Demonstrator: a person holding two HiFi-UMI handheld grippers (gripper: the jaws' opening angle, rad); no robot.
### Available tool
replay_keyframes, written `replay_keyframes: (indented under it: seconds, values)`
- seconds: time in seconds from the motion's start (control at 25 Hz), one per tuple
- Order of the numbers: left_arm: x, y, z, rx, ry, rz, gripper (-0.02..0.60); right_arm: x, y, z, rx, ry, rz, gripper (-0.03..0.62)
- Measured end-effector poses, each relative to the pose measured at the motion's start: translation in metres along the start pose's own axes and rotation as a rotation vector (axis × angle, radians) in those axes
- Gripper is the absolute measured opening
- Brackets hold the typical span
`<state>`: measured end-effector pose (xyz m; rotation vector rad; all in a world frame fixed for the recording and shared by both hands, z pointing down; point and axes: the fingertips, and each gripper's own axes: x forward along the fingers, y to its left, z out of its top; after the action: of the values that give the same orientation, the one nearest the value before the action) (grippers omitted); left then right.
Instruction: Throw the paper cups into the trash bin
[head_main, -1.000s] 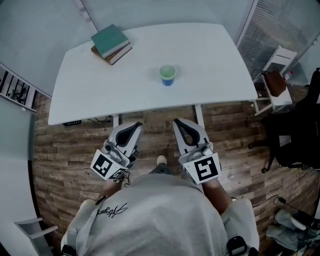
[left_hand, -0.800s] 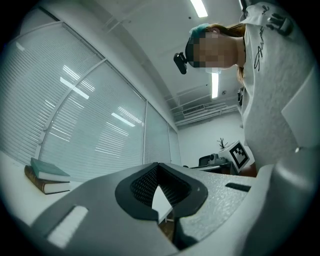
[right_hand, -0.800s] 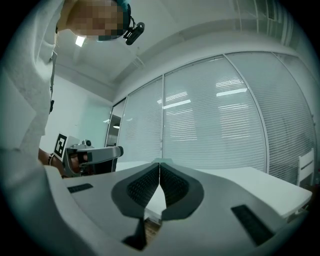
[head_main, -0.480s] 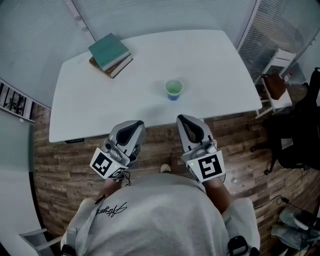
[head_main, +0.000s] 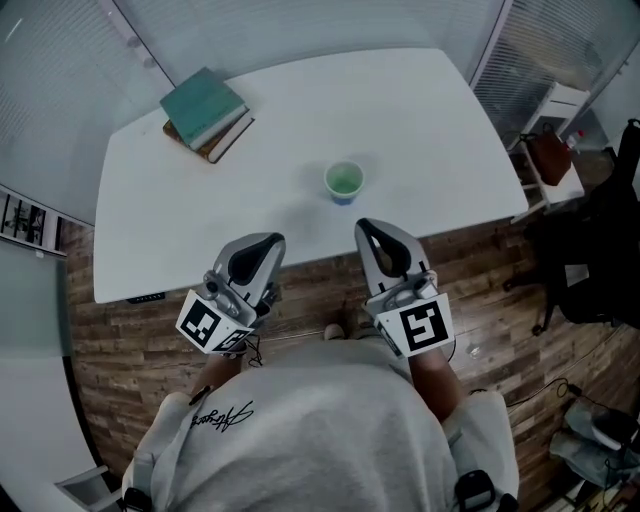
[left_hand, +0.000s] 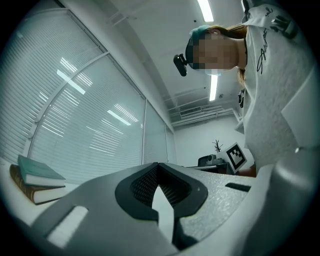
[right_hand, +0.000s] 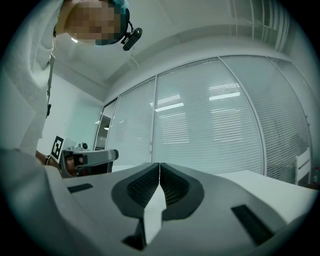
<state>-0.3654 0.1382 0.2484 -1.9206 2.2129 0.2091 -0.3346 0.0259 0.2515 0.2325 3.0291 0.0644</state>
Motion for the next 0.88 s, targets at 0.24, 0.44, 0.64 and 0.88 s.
replay_keyframes:
  seconds: [0.24, 0.44, 0.64, 0.88]
  values:
    - [0.020, -0.004, -0.006, 0.001, 0.009, 0.026, 0.003, -0.008, -0.028, -0.007, 0.023, 0.009, 0.011, 0.011]
    - [0.025, -0.013, -0.004, 0.002, 0.011, 0.087, 0.003, -0.011, -0.037, -0.010, 0.021, 0.030, 0.077, 0.011]
    - [0.032, -0.018, -0.008, 0.006, 0.013, 0.139, 0.003, -0.011, -0.040, -0.022, 0.056, 0.090, 0.154, 0.011]
    - [0.031, -0.023, -0.015, 0.021, 0.016, 0.199, 0.003, -0.004, -0.044, -0.041, 0.059, 0.145, 0.225, 0.012]
